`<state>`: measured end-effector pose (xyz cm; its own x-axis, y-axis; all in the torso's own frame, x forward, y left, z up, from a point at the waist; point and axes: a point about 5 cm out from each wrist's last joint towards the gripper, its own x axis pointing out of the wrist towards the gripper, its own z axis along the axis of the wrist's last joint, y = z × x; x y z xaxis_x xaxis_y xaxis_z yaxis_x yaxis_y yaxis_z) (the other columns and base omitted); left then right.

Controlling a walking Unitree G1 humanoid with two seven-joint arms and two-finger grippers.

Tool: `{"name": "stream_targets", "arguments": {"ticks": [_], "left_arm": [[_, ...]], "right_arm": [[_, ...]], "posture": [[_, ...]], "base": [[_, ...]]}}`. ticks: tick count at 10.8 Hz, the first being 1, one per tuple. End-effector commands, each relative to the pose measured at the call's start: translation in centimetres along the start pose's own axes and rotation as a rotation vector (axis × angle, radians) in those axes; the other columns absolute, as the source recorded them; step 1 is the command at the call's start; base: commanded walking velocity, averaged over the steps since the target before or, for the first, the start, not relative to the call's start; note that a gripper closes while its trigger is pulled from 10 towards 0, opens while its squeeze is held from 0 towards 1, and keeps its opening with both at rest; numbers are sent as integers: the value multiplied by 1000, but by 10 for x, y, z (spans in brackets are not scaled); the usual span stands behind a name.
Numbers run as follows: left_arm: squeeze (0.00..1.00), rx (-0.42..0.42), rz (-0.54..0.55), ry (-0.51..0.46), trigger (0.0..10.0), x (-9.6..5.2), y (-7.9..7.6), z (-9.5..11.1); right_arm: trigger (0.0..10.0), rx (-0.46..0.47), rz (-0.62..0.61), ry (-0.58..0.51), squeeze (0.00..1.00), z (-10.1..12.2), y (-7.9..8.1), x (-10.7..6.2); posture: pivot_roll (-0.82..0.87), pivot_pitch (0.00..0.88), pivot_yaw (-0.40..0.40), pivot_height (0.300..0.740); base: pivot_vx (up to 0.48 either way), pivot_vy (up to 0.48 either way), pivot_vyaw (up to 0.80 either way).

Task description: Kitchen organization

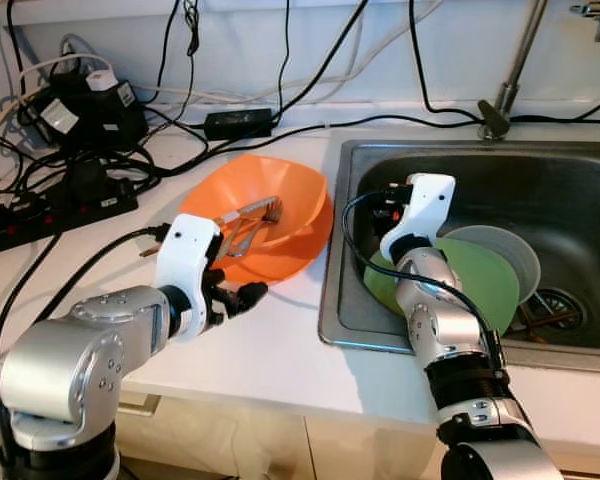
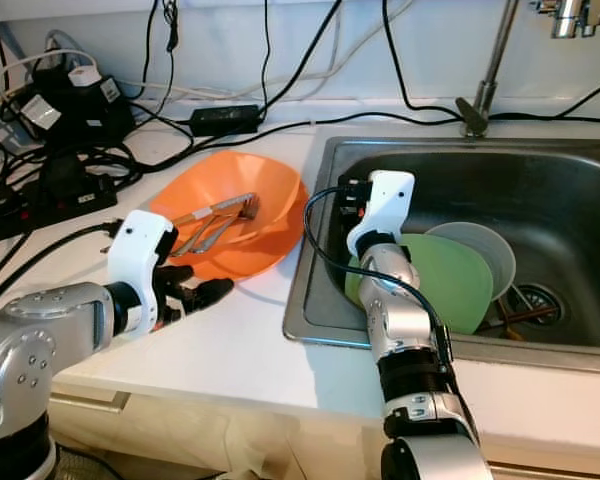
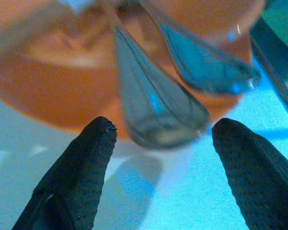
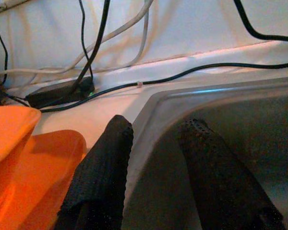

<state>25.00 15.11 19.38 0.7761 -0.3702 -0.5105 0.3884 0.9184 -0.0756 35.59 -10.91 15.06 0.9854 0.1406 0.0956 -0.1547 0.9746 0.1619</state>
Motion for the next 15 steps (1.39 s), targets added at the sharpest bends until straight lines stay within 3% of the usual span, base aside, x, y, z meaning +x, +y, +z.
{"name": "stream_targets", "arguments": {"ticks": [1, 6, 8, 11, 13, 15], "left_arm": [[0, 30, 59, -47, 10000, -2, 2, 6], [0, -5, 39, -75, 10000, 18, -10, 8], [0, -22, 41, -91, 10000, 33, -9, 10], [0, -1, 65, -125, 10000, 42, -6, 18], [0, 8, 64, -149, 10000, 43, -6, 23], [0, 45, 95, -206, 10000, 28, -1, 43]], "right_arm": [[10000, 13, 12, 24, 0, -6, 3, -1], [10000, 9, 22, 21, 0, -4, 4, 0], [10000, 4, 21, 19, 0, -4, 3, 0], [10000, 3, 26, 16, 0, -3, 4, 0], [10000, 2, 26, 16, 0, -3, 3, 0], [10000, 1, 24, 12, 0, -1, 2, 0]], "posture": [[197, 0, 111, 740], [164, 0, 106, 740], [145, 0, 106, 740], [133, 0, 108, 740], [132, 0, 107, 740], [143, 0, 95, 740]], "base": [[0, 0, 0], [0, 0, 0], [0, 0, 0], [0, 0, 0], [0, 0, 0], [0, 0, 0]]}}
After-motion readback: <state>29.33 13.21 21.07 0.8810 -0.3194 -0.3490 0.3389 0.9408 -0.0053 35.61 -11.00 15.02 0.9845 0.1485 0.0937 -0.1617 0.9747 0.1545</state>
